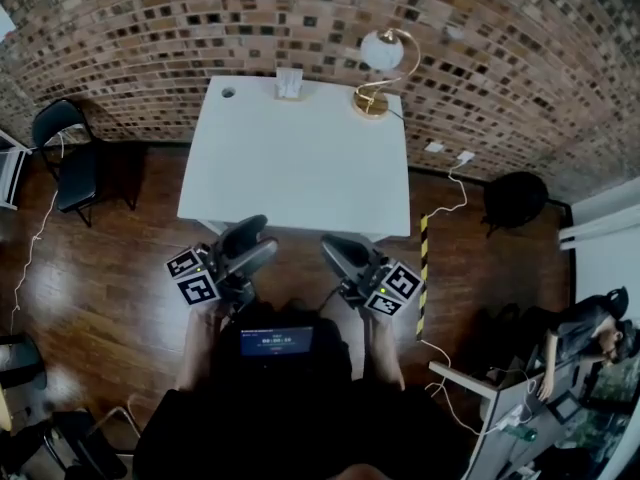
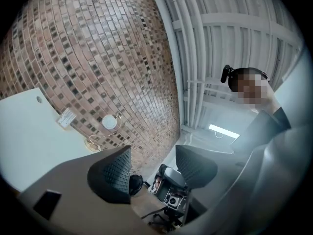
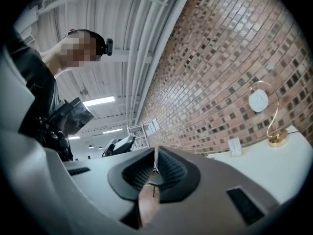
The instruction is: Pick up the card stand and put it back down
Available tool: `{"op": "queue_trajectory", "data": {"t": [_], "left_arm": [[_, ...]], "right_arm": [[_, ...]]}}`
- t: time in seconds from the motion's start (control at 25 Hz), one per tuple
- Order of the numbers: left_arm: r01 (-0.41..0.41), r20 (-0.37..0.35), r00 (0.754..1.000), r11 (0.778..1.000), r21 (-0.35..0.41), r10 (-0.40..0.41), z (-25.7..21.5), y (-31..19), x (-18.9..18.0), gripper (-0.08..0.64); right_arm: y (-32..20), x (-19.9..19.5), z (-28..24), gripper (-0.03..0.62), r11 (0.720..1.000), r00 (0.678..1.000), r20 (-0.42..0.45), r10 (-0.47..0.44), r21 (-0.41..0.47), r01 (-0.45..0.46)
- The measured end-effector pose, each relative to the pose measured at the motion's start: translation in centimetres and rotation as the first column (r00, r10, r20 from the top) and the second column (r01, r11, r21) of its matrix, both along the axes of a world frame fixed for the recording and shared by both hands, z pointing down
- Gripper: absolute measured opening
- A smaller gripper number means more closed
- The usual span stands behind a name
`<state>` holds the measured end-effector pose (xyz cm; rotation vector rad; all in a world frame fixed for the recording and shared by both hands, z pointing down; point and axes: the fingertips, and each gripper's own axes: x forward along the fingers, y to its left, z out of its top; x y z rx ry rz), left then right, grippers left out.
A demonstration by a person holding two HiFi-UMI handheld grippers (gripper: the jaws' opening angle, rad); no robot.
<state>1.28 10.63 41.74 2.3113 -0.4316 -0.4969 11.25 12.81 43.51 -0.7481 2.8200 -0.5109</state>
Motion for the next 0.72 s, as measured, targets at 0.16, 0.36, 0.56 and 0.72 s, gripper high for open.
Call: {"op": "queue_trajectory", "data": {"t": [0.16, 0.36, 0.56, 0.72], "left_arm": [[-0.004, -0.010, 1.000, 1.000, 0.015, 0.004, -0.4, -1.0, -1.1, 0.270], [0.002, -0.033, 0.999, 1.000, 0.016, -0.001, -0.5, -2.0, -2.8, 0.270], [-0.022, -0.043, 0.999, 1.000, 0.019, 0.023, -0.8, -2.5, -3.2, 0.270], [-0.033, -0.044, 0.998, 0.999, 0.005, 0.033, -0.5, -3.2, -3.9, 0.270]], "right_arm": [[-1.1, -1.0, -0.4, 0.037, 1.000, 1.000, -0.012, 0.000, 0.010, 0.000], [-2.1, -2.6, -1.4, 0.037, 0.999, 1.000, -0.004, 0.018, 0.026, -0.017], [-2.3, -4.1, -1.5, 0.037, 1.000, 1.000, -0.019, 0.012, 0.023, -0.011], [-2.8, -5.1, -1.3, 0.036, 1.000, 0.999, -0.032, -0.005, 0.020, 0.006]]}}
